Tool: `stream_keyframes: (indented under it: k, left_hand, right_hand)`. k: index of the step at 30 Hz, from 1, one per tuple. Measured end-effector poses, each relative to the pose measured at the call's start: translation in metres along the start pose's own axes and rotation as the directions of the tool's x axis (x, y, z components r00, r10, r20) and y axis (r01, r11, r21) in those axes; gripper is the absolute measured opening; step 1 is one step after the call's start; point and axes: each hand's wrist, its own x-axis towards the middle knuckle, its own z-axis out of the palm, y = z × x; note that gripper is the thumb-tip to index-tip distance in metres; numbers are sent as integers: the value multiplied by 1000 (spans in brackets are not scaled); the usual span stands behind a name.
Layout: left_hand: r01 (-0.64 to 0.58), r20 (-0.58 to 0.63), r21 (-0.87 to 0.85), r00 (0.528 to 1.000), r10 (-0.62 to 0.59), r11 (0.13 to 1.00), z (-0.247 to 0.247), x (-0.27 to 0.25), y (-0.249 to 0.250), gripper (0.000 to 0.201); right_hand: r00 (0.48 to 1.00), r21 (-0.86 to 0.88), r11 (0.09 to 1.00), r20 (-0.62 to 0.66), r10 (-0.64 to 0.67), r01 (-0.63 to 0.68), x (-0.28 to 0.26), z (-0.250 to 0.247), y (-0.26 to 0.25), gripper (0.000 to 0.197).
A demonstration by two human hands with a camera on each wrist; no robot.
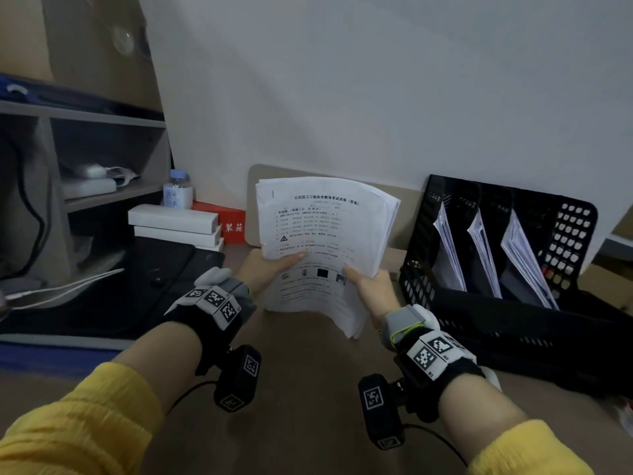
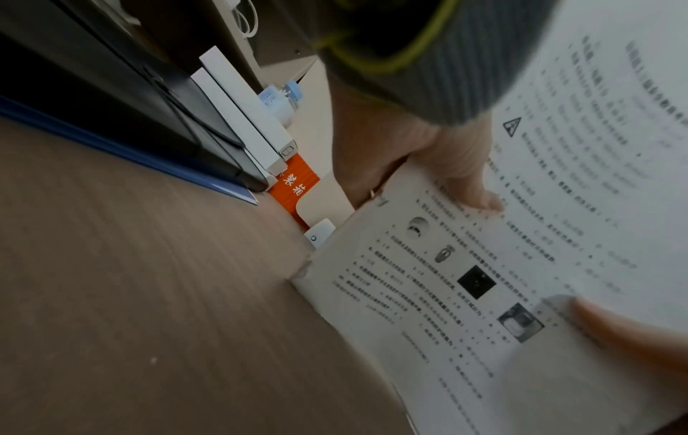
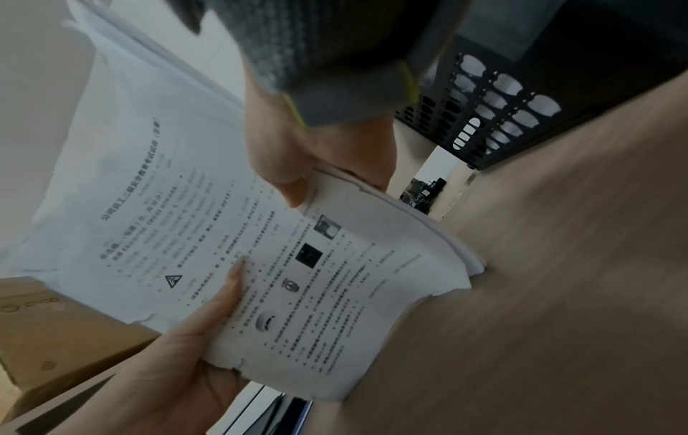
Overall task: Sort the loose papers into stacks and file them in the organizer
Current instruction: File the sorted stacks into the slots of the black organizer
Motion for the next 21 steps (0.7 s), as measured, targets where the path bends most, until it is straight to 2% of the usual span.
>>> stream_keyframes:
  k: [2, 5, 9, 12, 14, 18, 19, 21]
  left_hand:
    - [-33, -40, 23, 999, 34, 999, 1, -2, 9, 40]
    - [-51, -86, 70, 995, 57, 996, 5, -5, 31, 47]
    - [-88, -143, -79, 987, 76, 993, 19, -10, 59, 51]
    - [-171, -221, -150, 966, 135, 974, 37, -14, 74, 42]
    - [-198, -274, -153, 950, 151, 968, 55, -17, 85, 44]
    - [-282, -366, -36, 896, 250, 959, 89, -14, 102, 87]
    - [-312, -367, 14, 882, 295, 950, 99, -14, 105, 94]
    - [-372, -298, 46, 881, 368, 927, 122, -21, 115, 89]
  right_hand:
    - [1000, 7, 1000, 15, -14, 14, -2, -3, 0, 23]
    - [998, 43, 999, 49, -24, 22, -7, -11, -7, 10]
    - [992, 20, 994, 69, -109, 108, -14, -25, -21, 12]
    - [979, -40, 978, 3, -205, 205, -19, -34, -30, 17]
    - [960, -74, 961, -67, -273, 268, -25, -42, -34, 16]
    - [916, -57, 945, -233, -327, 323, -41, -57, -43, 15]
    - [907, -47, 942, -258, -334, 333, -47, -61, -47, 16]
    - [872, -67, 920, -298, -388, 387, -57, -72, -54, 26]
